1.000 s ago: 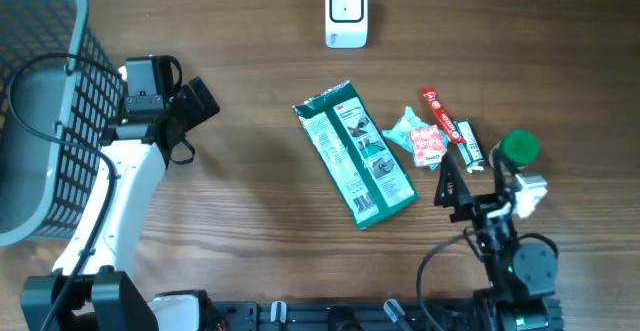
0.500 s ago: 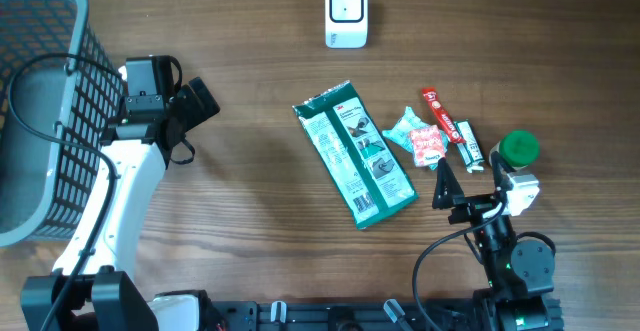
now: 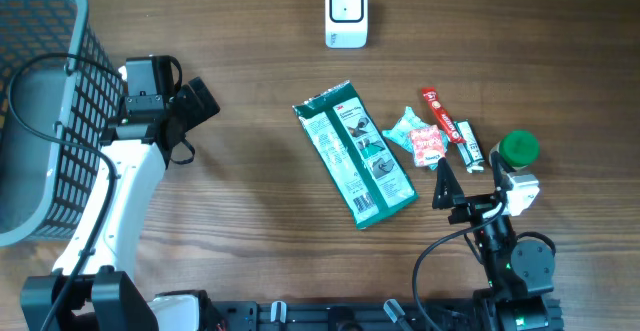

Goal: Scan the item barcode

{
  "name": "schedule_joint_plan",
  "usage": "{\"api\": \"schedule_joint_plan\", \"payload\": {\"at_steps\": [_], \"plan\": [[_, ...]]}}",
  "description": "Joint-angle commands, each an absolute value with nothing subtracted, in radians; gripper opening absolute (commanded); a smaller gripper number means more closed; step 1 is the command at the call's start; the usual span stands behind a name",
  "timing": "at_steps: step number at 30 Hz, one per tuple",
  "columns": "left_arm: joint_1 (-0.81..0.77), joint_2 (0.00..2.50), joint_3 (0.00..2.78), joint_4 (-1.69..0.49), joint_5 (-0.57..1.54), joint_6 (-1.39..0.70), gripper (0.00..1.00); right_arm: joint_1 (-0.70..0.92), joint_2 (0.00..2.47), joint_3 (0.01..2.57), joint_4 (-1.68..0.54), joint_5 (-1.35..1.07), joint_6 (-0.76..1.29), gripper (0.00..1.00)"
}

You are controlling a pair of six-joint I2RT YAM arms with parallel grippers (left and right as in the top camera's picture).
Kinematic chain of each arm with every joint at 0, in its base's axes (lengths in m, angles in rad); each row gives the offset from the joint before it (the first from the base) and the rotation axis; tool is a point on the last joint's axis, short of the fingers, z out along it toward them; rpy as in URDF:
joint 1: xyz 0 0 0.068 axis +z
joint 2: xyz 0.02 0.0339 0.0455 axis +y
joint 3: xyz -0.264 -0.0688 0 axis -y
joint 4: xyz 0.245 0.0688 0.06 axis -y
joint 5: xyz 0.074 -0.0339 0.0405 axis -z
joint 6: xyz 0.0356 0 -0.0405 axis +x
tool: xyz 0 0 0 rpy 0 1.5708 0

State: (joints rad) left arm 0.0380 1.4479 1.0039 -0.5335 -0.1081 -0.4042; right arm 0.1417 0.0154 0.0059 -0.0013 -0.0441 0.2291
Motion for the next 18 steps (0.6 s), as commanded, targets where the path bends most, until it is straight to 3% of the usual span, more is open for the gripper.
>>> {"api": "schedule_joint_plan", "payload": {"at_steps": [1, 7, 18], "plan": [[0.041, 1.455, 1.015, -0.531, -0.118, -0.397, 1.0, 0.136, 0.004, 0.005, 0.001, -0.052, 0.21, 1.0], [0.041, 1.393, 1.015, -0.543, -0.118, -0.396, 1.0, 0.136, 0.007, 0.005, 0.001, -0.052, 0.21, 1.0], [0.041, 0.817, 1.014, -0.574, -0.118, -0.397, 1.0, 0.136, 0.007, 0.005, 0.001, -0.052, 0.21, 1.0]]}}
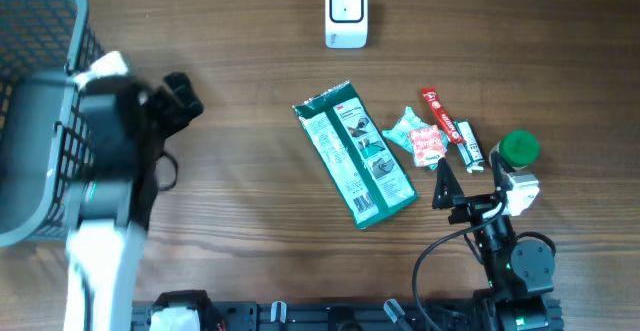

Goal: Scan the item barcode

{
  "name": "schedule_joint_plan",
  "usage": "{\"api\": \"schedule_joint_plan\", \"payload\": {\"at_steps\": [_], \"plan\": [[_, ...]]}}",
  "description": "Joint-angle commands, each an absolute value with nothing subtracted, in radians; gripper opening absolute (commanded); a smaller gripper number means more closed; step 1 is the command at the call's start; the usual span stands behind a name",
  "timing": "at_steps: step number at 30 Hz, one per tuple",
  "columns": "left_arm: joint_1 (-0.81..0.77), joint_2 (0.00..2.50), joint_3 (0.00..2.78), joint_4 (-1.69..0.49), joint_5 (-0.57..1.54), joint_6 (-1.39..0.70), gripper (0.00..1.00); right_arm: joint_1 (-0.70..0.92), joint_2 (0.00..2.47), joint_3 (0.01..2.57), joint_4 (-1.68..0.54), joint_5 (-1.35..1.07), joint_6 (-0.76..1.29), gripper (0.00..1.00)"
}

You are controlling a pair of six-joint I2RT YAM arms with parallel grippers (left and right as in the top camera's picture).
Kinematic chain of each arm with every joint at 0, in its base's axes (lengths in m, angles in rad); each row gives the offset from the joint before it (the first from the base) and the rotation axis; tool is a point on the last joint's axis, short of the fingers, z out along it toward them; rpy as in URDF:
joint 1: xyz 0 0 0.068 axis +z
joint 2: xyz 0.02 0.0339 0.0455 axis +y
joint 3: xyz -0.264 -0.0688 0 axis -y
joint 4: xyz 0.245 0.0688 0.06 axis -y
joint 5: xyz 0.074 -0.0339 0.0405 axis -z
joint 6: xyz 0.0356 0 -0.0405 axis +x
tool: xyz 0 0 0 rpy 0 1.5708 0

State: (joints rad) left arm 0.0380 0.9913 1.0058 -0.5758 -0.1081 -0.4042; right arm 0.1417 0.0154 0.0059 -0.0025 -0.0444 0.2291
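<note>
A green flat package [355, 153] lies at the table's middle, its printed face up. The white scanner [346, 13] stands at the far edge. My left gripper [185, 93] hangs well left of the package beside the basket; motion blur hides whether its jaws are open. My right gripper [444, 179] rests near the front right, just right of the package's lower end, its fingers together and holding nothing.
A grey wire basket [40, 111] fills the left edge. To the right of the package lie a red and green packet [418, 137], a red stick [440, 111], a small tube [470, 143] and a green-capped bottle [519, 149].
My left arm has shifted left and nearer the camera, now blurred and partly over the basket's rim. Its gripper sits slightly further left. The right arm and all items have not moved.
</note>
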Motion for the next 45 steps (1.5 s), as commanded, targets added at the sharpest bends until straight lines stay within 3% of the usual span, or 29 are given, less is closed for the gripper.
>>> {"api": "schedule_joint_plan", "payload": {"at_steps": [1, 16, 21, 28, 37, 45], "plan": [[0.041, 0.764, 1.014, -0.574, -0.118, -0.397, 1.0, 0.136, 0.007, 0.005, 0.001, -0.052, 0.21, 1.0], [0.041, 0.189, 0.823, -0.676, -0.134, -0.396, 1.0, 0.136, 0.007, 0.005, 0.001, -0.052, 0.21, 1.0], [0.039, 0.048, 0.699, -0.616, -0.132, -0.413, 1.0, 0.136, 0.007, 0.005, 0.001, -0.052, 0.21, 1.0], [0.001, 0.004, 0.53, -0.282, -0.112, -0.434, 1.0, 0.136, 0.007, 0.005, 0.001, -0.052, 0.21, 1.0], [-0.009, 0.004, 0.186, 0.498, -0.057, -0.434, 1.0, 0.136, 0.007, 0.005, 0.001, -0.052, 0.21, 1.0], [-0.008, 0.004, 0.05, 0.488, -0.058, -0.433, 1.0, 0.136, 0.007, 0.005, 0.001, -0.052, 0.21, 1.0]]}}
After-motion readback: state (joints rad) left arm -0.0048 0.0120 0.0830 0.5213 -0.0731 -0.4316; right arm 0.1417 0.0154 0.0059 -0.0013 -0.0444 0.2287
